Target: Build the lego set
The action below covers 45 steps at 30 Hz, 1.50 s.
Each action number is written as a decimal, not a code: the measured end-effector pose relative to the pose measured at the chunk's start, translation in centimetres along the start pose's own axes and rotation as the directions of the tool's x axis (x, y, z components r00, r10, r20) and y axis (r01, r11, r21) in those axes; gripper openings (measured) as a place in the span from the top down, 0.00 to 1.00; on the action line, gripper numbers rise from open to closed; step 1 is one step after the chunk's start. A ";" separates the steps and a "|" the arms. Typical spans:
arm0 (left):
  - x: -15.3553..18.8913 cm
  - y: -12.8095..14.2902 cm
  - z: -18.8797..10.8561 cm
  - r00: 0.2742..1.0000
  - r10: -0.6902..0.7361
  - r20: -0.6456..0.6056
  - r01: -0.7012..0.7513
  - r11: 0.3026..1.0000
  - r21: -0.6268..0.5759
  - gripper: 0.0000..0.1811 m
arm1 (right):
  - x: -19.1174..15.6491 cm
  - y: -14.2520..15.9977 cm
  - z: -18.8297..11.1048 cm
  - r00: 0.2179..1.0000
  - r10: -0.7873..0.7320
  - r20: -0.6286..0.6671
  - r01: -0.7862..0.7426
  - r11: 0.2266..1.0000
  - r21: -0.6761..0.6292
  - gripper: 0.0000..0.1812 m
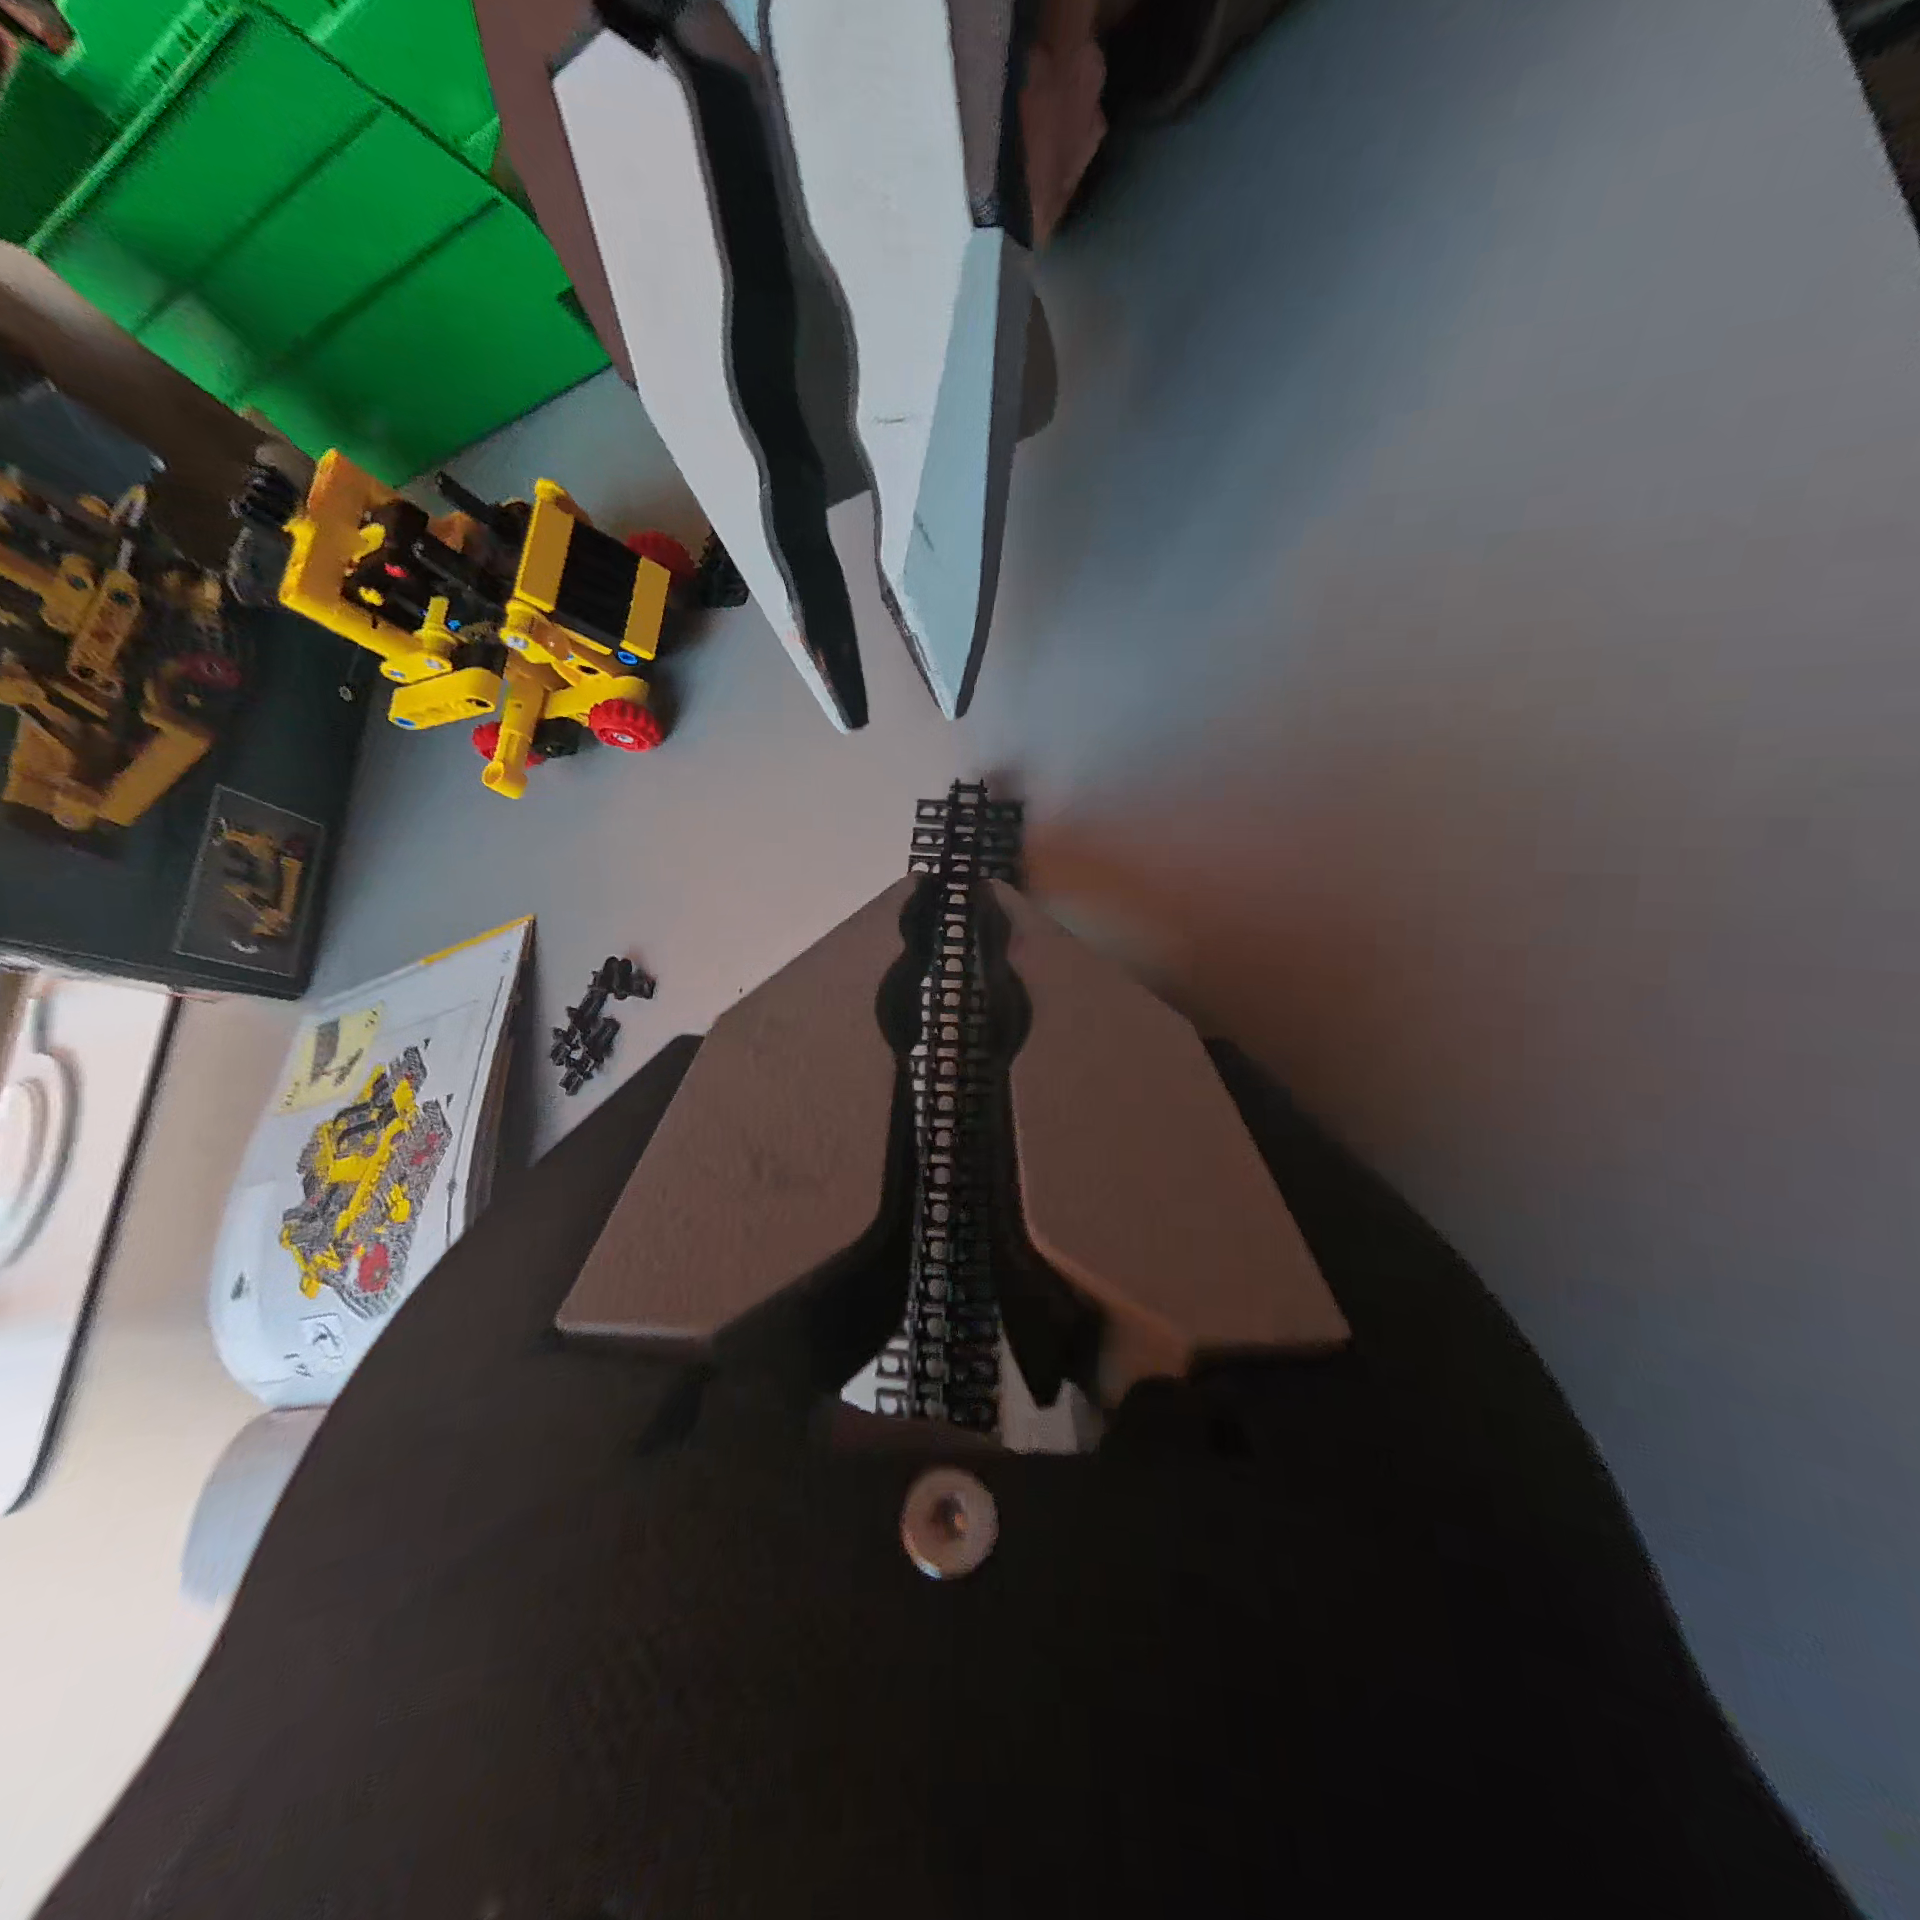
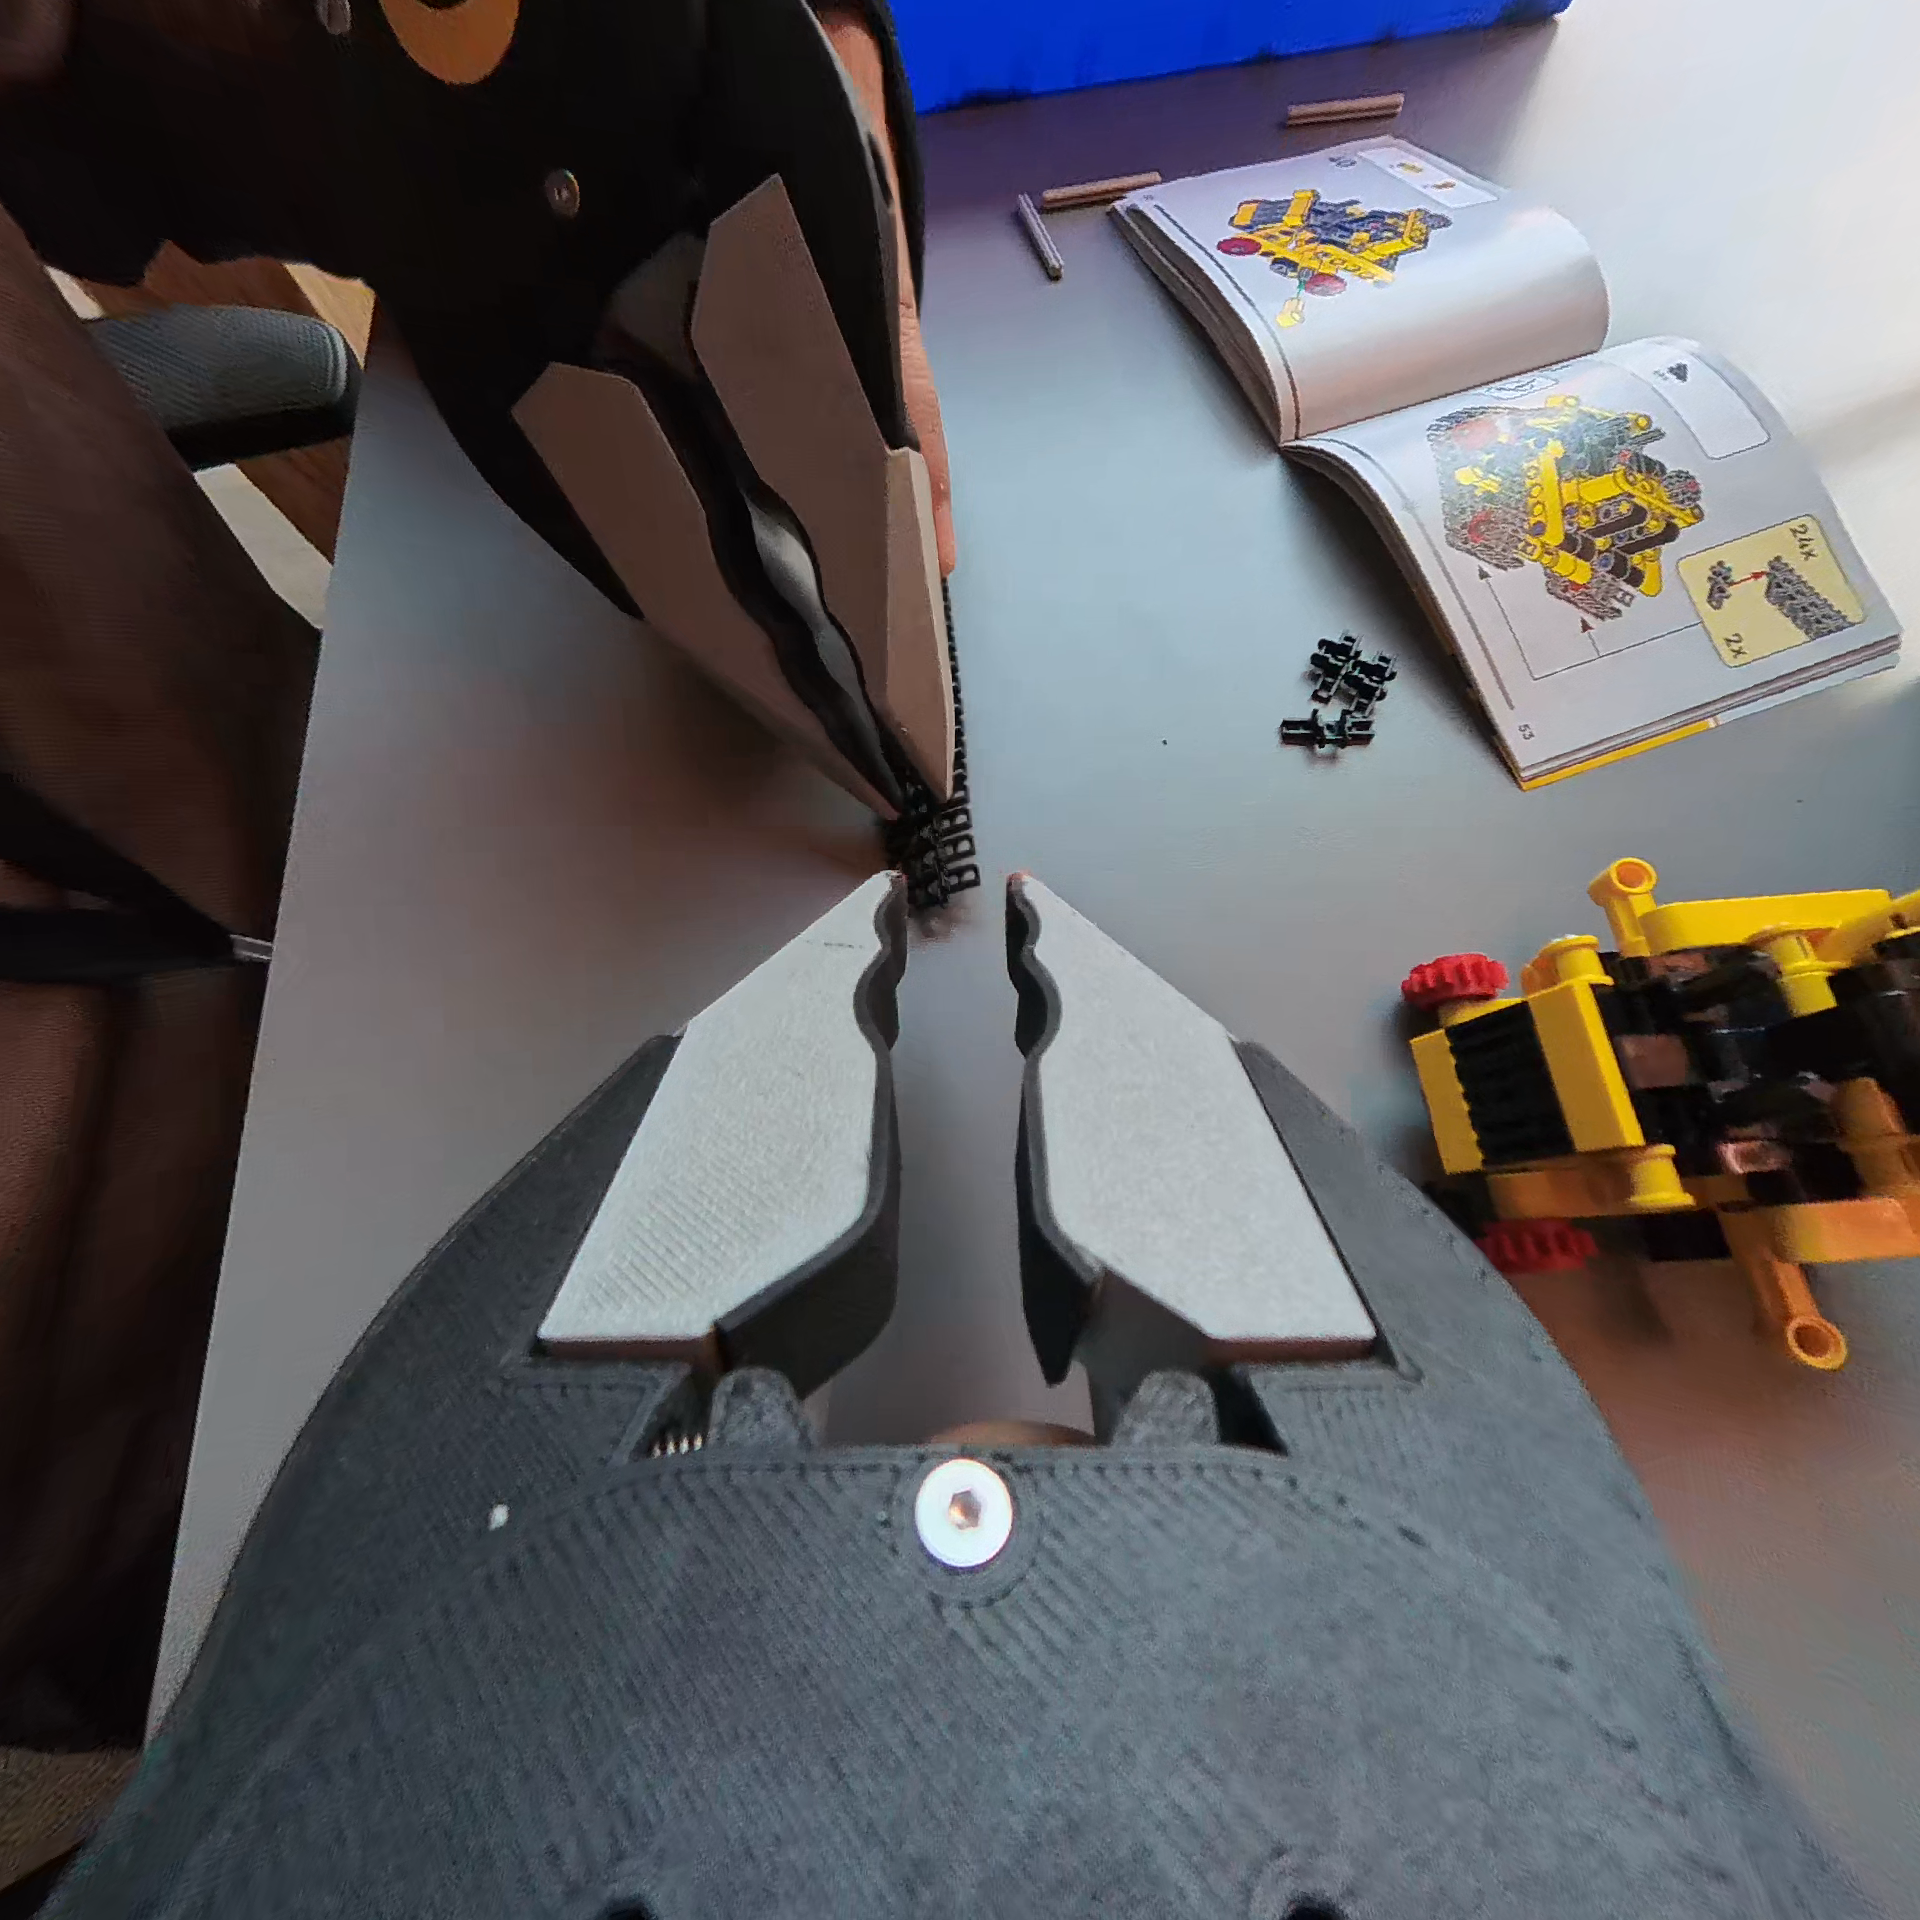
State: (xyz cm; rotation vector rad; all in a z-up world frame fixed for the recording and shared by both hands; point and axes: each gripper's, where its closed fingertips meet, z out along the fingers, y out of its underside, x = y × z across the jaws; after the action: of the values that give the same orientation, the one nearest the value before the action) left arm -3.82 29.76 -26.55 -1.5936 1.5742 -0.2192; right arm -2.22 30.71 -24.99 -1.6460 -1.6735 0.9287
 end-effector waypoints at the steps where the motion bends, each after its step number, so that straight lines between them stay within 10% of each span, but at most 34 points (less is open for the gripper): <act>1: -0.2 -0.1 -0.1 1.000 -0.026 -0.002 0.026 1.000 0.005 0.96 | 0.2 -0.1 -0.1 1.000 -0.006 -0.008 0.006 1.000 0.006 0.91; 10: -2.8 -1.4 -2.7 0.936 -0.332 -0.119 0.348 0.924 0.158 0.89 | 3.4 -2.3 -2.2 0.959 -0.135 -0.251 0.169 0.979 0.117 0.92; 18: -7.6 3.1 -3.4 0.854 -0.514 0.083 0.505 0.856 0.107 0.91 | 7.2 -4.2 -5.0 0.821 -0.104 -0.561 0.243 0.953 0.179 0.96; 45: -8.0 4.9 1.8 0.834 -0.548 0.064 0.548 0.808 -0.216 0.98 | 7.2 -4.7 -5.2 0.826 -0.033 -0.563 0.209 0.945 0.252 0.98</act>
State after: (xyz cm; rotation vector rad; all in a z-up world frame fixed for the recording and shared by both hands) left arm -7.72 38.39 -27.41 -2.2124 1.1258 -0.3606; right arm -0.97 38.27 -18.62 -1.3985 -1.1526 0.5338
